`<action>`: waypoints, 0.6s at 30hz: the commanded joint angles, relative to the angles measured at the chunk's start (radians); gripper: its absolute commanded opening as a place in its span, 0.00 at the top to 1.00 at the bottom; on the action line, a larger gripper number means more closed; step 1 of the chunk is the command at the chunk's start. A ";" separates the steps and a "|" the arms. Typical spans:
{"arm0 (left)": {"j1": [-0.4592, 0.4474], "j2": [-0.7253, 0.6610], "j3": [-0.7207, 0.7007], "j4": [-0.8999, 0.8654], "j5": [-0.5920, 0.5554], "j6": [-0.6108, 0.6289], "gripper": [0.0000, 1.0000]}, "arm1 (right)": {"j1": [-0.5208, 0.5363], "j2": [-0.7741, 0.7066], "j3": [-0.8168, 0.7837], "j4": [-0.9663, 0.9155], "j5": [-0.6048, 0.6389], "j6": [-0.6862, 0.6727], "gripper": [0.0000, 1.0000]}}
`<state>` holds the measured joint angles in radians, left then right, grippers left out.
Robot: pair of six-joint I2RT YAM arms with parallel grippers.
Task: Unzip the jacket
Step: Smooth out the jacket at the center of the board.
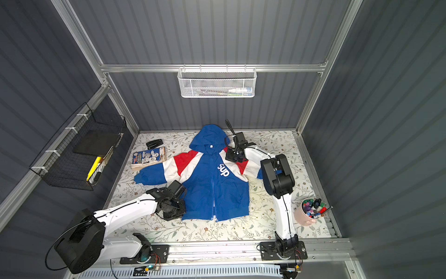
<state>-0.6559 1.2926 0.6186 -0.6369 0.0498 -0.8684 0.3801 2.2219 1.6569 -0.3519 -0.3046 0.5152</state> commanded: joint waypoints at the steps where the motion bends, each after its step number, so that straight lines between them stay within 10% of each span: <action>1: -0.005 0.007 0.011 -0.032 -0.023 0.009 1.00 | 0.005 0.083 0.103 -0.126 0.025 -0.004 0.99; 18: -0.008 0.005 0.007 -0.027 -0.015 0.012 1.00 | -0.094 0.213 0.222 -0.301 0.240 0.007 1.00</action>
<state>-0.6598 1.2896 0.6186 -0.6350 0.0475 -0.8684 0.3271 2.3798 1.9079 -0.5587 -0.1600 0.5167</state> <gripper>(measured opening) 0.048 0.048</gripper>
